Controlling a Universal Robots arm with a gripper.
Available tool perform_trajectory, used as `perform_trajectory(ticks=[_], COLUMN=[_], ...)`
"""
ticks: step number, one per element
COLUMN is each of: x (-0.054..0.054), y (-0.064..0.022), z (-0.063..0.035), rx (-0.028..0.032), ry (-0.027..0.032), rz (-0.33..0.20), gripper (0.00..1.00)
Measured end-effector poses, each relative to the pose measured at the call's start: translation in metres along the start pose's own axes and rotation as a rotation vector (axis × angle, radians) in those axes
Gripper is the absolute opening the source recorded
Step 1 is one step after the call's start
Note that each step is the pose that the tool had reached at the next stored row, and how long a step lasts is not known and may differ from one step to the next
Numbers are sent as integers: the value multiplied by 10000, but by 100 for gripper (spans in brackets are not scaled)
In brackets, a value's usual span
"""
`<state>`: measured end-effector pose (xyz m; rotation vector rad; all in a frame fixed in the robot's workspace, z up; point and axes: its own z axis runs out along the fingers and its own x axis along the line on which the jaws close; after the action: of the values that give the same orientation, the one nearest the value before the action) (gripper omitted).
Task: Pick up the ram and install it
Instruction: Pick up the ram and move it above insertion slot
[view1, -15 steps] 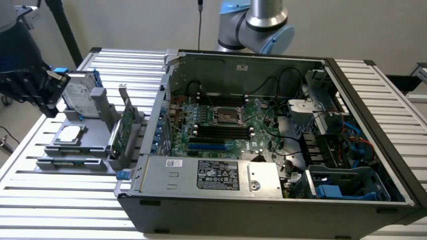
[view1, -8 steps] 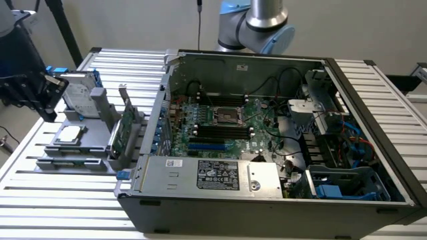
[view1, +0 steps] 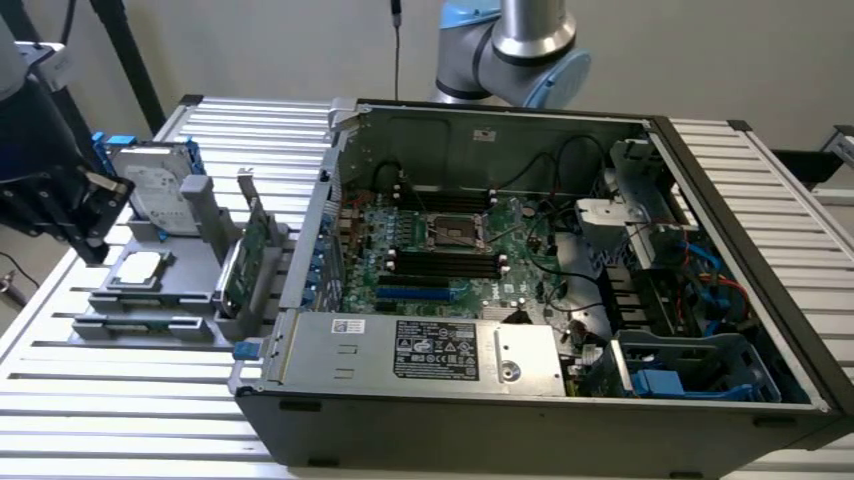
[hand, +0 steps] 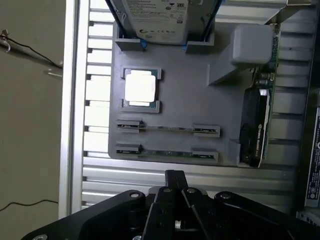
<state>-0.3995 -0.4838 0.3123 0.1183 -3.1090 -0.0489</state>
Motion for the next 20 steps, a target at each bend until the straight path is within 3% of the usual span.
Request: perform_trajectory(ticks=[7,20], x=[-2,-5], y=[-2,-5], z=[44,131], rx=[32,105], ry=[85,166], rz=[-1274,-3642], gripper=[11,11])
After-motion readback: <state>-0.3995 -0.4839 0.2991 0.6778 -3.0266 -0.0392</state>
